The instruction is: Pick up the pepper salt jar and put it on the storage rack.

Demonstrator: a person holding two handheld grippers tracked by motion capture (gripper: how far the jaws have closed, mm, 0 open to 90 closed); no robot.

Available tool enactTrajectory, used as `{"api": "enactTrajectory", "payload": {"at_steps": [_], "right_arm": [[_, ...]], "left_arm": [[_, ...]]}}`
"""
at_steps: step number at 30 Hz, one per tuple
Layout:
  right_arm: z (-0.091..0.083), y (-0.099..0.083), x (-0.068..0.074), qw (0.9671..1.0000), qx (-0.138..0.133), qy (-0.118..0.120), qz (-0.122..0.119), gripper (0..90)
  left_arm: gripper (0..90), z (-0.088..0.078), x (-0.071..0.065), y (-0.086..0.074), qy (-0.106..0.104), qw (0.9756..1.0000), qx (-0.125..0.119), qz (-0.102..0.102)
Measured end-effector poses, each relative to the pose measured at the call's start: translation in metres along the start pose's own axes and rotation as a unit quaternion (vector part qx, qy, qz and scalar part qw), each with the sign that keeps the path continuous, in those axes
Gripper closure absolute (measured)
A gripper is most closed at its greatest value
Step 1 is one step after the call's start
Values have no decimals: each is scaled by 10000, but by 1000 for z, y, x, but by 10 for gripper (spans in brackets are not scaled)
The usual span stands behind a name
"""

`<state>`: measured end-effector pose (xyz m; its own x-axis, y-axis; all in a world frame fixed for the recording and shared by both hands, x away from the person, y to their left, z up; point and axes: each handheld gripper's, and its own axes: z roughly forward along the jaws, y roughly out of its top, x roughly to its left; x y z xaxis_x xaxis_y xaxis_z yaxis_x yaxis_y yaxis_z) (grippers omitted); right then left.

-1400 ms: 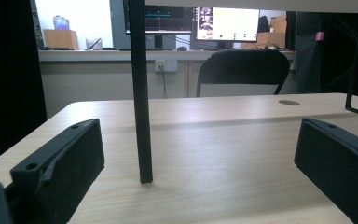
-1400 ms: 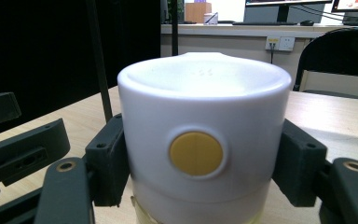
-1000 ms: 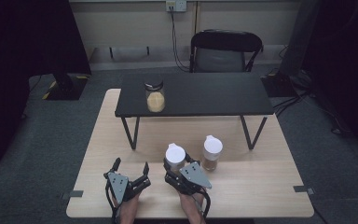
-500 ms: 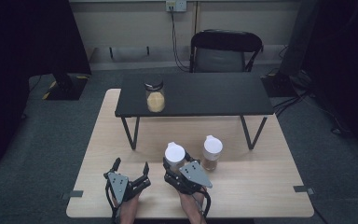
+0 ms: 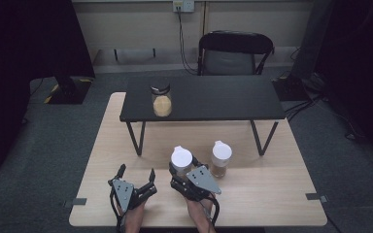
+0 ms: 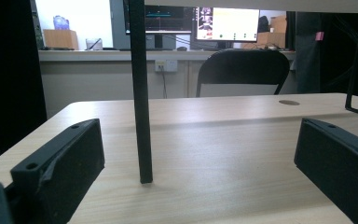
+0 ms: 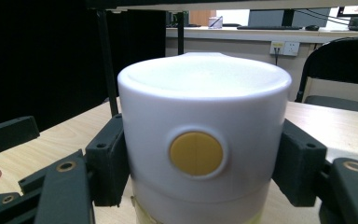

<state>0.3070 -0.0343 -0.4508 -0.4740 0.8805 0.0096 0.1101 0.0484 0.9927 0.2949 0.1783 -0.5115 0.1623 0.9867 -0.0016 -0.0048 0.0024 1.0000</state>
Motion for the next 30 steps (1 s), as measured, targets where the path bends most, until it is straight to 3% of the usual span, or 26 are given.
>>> {"api": "enactTrajectory", "payload": {"at_steps": [13,30], "right_arm": [[2,14,2,10000,-48,50,64,303],[4,34,-5,9999,-44,89,-45,303]], "left_arm": [[10,0,0,0,0,10000,0,-1],[9,0,0,0,0,10000,1,-5]]}}
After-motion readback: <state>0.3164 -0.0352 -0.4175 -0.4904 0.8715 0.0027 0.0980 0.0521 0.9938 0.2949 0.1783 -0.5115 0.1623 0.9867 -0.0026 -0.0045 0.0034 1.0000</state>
